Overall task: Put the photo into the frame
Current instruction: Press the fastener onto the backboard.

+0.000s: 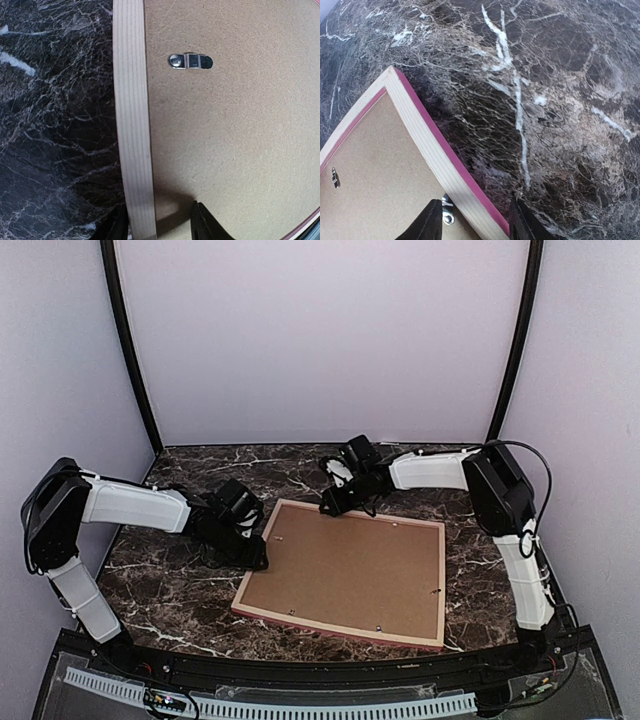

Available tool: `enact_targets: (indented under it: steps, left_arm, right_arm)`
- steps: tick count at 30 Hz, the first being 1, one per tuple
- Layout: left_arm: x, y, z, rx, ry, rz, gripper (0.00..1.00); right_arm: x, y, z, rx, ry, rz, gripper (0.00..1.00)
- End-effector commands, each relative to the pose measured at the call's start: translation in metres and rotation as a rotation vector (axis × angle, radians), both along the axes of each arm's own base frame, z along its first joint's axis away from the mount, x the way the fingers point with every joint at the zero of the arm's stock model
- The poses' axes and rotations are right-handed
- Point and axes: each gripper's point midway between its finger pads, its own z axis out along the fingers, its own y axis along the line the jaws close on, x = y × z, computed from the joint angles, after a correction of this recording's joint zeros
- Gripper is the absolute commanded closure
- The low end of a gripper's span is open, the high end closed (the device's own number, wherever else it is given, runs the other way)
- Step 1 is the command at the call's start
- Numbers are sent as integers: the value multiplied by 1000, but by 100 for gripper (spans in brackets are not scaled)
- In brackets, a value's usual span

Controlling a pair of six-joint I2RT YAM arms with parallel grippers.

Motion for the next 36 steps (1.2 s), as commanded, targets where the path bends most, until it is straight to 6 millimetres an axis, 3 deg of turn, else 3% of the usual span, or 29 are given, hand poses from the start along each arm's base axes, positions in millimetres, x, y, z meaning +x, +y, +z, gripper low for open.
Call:
enact_targets:
  steps: [1,9,14,20,36]
  left_arm:
    - [-1,0,3,2,-7,-5,55]
    - [-2,0,3,0,-6,-5,55]
    - [-2,0,3,-4,-6,-5,56]
    - [-2,-1,2,-6,-1,-8,55]
    - [-2,-4,-1,-3,10,-30,55]
  right_arm:
    - [-16,-8,4,110,169,-3,52]
    - [-16,-26,-12,-4,140,-27,52]
    - [-19,-27,-22,-101,84,-17,52]
    - [-21,-18,-34,-183,46,5,52]
    - [-28,19,-18,-88,2,170,47]
